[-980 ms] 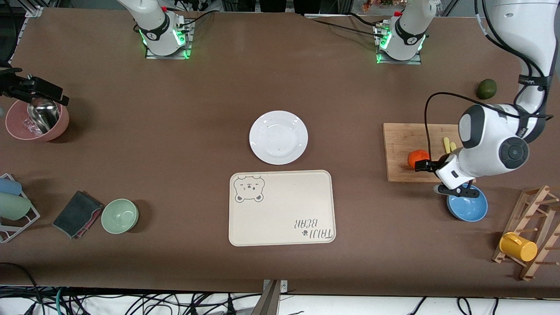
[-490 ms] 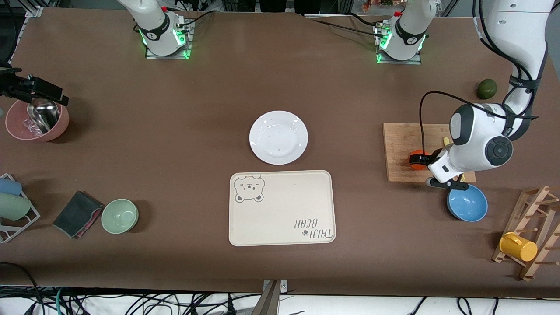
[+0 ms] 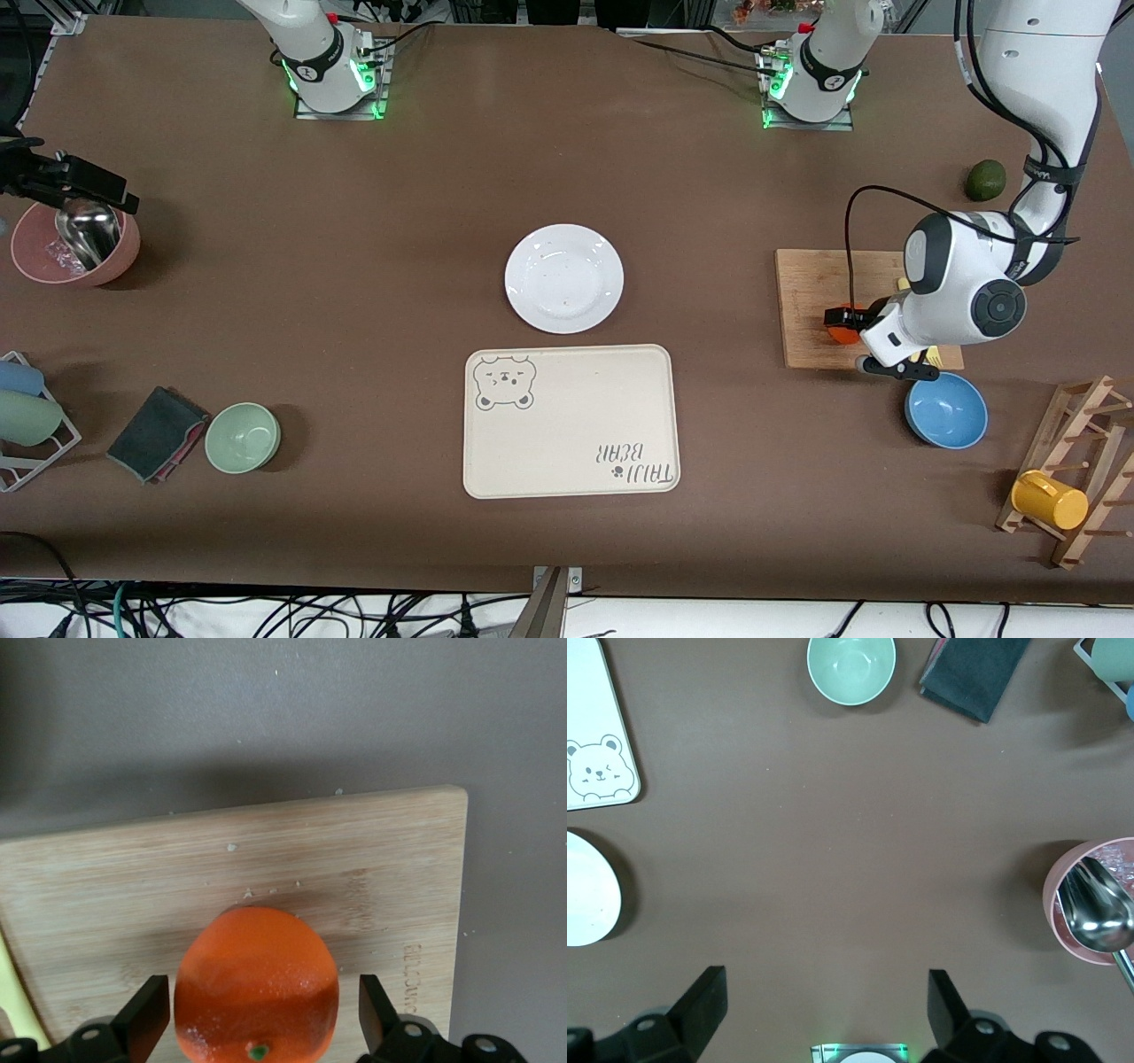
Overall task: Place orange and plate with both arms
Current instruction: 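Carry the orange with the left gripper over the white plate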
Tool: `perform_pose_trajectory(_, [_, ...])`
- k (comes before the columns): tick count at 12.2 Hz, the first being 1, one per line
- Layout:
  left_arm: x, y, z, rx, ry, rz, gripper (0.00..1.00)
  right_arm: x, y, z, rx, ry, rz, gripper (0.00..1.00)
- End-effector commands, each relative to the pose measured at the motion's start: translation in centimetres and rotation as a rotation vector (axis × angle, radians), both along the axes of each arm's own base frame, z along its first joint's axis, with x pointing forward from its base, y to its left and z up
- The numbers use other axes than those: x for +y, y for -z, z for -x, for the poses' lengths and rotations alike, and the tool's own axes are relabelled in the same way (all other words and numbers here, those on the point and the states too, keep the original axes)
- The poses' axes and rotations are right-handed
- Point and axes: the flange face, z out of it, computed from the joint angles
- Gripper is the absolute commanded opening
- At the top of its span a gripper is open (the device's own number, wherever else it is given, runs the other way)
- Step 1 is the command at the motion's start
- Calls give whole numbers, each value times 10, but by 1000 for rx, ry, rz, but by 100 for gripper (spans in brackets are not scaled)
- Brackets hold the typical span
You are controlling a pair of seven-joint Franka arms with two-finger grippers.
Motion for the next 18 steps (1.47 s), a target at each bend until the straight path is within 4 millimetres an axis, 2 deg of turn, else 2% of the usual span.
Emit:
perform_pose_trajectory(1, [0,2,0,0,42,-14,57,-1,-5,2,-2,-10,-15,100])
perform_pose_trajectory(2, [-1,2,-1,-2,42,-14,47,-3,-5,2,-2,-7,-15,100])
perform_pose_trajectory(3, [-2,-4,-6,-13,49,-20,30,-3,-5,2,-2,-7,-15,100])
perform_pose_trajectory(4, [-4,-12,-11,7,80,-41,20,-2,-5,2,-3,-8,-15,100])
perform_pose_trajectory(5, [-12,-33,-25,-4,94,-51,17,-2,-5,2,-3,-9,-15,100])
perform_pose_trajectory(6, [-37,-56,-36,6,102,-50,12,-2,-4,2,0,-9,-15,100])
perform_pose_trajectory(7, [-54,-78,-45,13,58,-68,10,-3,-5,2,-2,-7,-15,100])
perform_pose_trajectory(8, [-80,-88,-48,6,37,-81,6,-3,-5,2,-3,-7,-15,100])
perform_pose_trajectory(10, [-144,-107,-51,-17,-16,11,6,-2,-5,2,-3,-8,-15,100])
perform_pose_trajectory(11, [-187,-110,-43,-2,-63,70,6,-2,-5,1,-2,-8,-15,100])
perform_pose_trajectory(13, [-259,-94,-24,32,-135,113,3,-2,-4,1,-2,-8,-14,100])
perform_pose_trajectory(15, [-338,-85,-4,-57,-182,123,3,-2,-5,2,-5,-8,-15,100])
perform_pose_trajectory(16, [-371,-74,11,-63,-204,112,3,-2,-4,1,-3,-8,-15,100])
perform_pose_trajectory(18, [-424,-55,41,-77,-224,106,2,-2,-5,1,-6,-8,-13,100])
